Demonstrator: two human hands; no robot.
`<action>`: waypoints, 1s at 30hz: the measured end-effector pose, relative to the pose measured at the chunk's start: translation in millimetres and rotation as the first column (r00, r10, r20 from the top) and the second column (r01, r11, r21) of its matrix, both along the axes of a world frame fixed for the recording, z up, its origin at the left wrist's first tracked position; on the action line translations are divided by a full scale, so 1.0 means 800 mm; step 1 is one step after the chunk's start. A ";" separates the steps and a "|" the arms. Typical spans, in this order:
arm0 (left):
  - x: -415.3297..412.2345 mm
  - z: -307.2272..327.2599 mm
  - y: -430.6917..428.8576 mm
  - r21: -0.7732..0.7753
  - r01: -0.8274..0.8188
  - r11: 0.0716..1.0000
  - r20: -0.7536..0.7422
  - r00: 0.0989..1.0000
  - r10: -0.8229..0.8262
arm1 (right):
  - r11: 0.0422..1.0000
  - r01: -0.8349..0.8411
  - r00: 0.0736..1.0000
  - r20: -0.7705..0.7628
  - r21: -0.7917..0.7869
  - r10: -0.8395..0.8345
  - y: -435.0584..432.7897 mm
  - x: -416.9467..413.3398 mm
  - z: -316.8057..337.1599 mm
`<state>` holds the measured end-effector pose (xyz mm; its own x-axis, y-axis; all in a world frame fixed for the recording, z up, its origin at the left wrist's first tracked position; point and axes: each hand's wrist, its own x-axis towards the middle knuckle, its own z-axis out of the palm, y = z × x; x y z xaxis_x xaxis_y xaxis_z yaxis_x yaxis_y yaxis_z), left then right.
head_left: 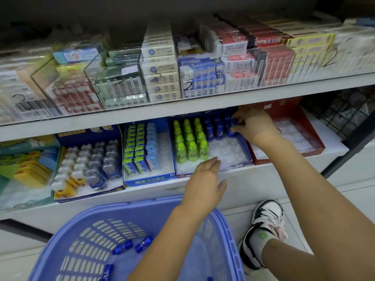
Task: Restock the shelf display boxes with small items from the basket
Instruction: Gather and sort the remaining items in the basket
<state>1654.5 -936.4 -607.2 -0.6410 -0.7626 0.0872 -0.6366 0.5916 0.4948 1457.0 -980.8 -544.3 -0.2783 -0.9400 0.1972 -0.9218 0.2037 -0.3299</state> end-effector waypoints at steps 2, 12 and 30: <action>0.000 0.000 -0.001 -0.029 0.007 1.000 -0.003 1.000 -0.007 | 1.000 -0.028 0.999 -0.030 0.004 0.029 -0.008 0.000 -0.001; 0.001 -0.007 -0.006 -0.045 0.019 0.999 -0.009 1.000 -0.019 | 0.992 -0.025 0.990 -0.133 0.125 0.041 -0.028 -0.002 -0.005; 0.190 -0.036 0.032 0.277 -0.189 0.942 0.059 0.982 0.180 | 0.746 -0.439 0.898 0.202 0.501 0.392 0.099 0.219 -0.013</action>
<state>1806.3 -911.0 -636.0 -0.4853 -0.8586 -0.1654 -0.7397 0.3023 0.6012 1631.8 -901.2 -554.8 0.1715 -0.9167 -0.3608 -0.9317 -0.0319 -0.3619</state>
